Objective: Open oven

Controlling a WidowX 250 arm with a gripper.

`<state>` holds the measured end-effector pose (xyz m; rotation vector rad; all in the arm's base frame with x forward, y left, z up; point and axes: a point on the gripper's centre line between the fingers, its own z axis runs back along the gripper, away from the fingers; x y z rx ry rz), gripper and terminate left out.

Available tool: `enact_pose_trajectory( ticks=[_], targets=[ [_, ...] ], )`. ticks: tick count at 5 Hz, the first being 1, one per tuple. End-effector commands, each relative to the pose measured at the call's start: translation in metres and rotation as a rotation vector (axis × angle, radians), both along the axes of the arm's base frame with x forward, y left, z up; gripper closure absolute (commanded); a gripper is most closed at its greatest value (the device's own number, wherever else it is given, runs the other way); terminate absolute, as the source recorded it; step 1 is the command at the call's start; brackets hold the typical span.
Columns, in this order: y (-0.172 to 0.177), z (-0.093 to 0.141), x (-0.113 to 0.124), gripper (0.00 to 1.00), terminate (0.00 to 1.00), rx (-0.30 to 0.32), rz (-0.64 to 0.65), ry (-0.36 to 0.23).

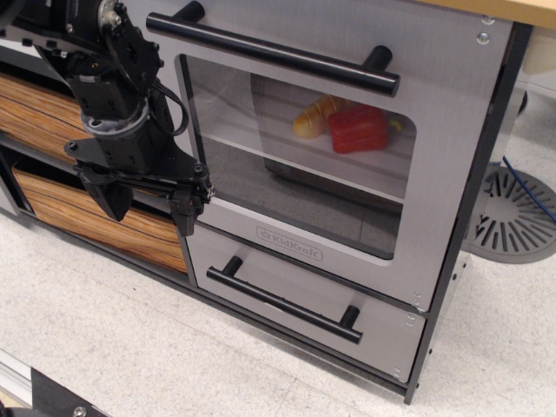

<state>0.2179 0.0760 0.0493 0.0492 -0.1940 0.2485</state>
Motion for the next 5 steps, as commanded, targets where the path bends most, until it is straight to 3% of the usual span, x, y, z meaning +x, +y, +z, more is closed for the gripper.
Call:
enact_pose_trajectory(
  ticks=[1,2,4,5],
  targets=[
    [0.000,0.000,0.000,0.00,0.00,0.000,0.000,0.000],
    [0.001,0.025,0.005,0.00,0.00,-0.109,0.135,-0.023],
    [0.013,0.083,0.029,0.00,0.00,-0.287,0.545,-0.164],
    [0.025,0.100,0.043,0.00,0.00,-0.370,0.721,-0.238]
  ],
)
